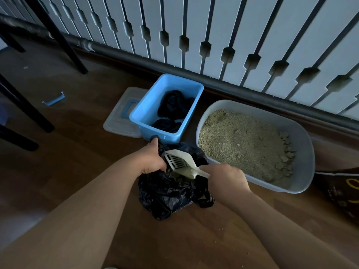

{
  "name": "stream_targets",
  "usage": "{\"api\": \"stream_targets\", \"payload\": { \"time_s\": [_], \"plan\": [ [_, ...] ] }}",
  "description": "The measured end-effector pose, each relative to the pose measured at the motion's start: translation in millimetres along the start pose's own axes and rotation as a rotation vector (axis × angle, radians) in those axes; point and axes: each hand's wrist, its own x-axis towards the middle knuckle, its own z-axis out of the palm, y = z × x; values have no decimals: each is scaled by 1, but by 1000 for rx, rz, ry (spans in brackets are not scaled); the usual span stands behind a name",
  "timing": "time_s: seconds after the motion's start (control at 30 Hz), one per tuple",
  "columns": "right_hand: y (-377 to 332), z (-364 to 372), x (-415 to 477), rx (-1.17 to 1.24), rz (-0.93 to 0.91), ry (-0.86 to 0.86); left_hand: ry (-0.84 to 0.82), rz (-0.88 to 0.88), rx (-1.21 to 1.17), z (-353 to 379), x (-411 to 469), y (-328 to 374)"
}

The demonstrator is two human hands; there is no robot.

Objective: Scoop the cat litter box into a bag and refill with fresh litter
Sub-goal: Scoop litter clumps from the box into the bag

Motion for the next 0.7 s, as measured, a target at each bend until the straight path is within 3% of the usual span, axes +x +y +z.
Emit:
{"api": "stream_targets", "payload": {
  "time_s": [0.17,0.37,0.57,0.7],
  "plan": [
    [37,-18,6,466,149,41,10,24,-17,2,7,14],
    [79,-29,19,679,368,209,64,122,-119,12,23,37],
    [94,-26,37,371,453,305,40,162,-102,28,42,57],
    [101,-29,69,21,459,290,-31,147,-67,35,52,64]
  ]
}}
